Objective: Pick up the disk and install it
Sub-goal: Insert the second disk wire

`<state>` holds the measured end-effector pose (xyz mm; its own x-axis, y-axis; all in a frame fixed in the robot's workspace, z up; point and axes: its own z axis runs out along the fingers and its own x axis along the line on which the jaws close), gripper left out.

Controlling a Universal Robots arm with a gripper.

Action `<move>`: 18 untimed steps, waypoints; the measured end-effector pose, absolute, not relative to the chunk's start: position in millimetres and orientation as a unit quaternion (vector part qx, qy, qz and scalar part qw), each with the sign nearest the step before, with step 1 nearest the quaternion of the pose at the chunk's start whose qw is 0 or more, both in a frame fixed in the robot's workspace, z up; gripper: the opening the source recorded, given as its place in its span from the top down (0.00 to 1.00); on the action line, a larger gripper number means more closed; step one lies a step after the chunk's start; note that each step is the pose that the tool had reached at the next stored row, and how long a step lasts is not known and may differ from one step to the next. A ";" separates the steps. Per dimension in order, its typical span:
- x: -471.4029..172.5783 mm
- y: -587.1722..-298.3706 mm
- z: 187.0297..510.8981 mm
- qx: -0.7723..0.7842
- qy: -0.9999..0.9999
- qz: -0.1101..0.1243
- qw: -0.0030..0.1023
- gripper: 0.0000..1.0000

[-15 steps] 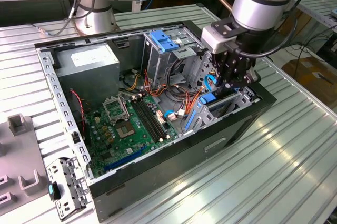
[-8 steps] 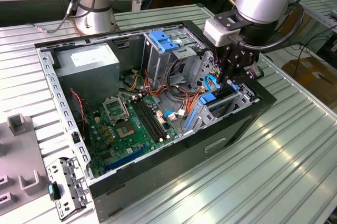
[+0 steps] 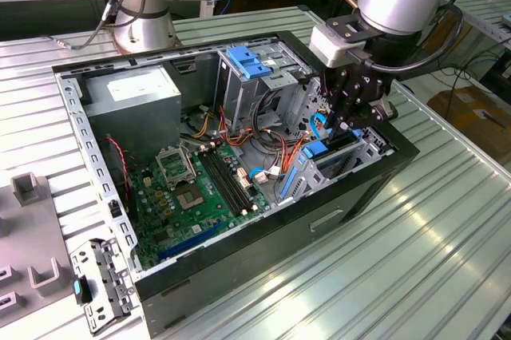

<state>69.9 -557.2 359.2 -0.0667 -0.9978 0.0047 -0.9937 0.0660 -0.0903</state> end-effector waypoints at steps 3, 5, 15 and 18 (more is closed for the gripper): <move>69.9 -557.2 359.2 -0.683 0.729 -0.035 0.029 0.85; 69.9 -557.1 359.2 -0.683 0.729 -0.035 0.029 0.89; 70.8 -557.1 359.2 -0.683 0.729 -0.034 0.029 0.89; 73.2 -557.1 359.2 -0.683 0.730 -0.034 0.029 0.89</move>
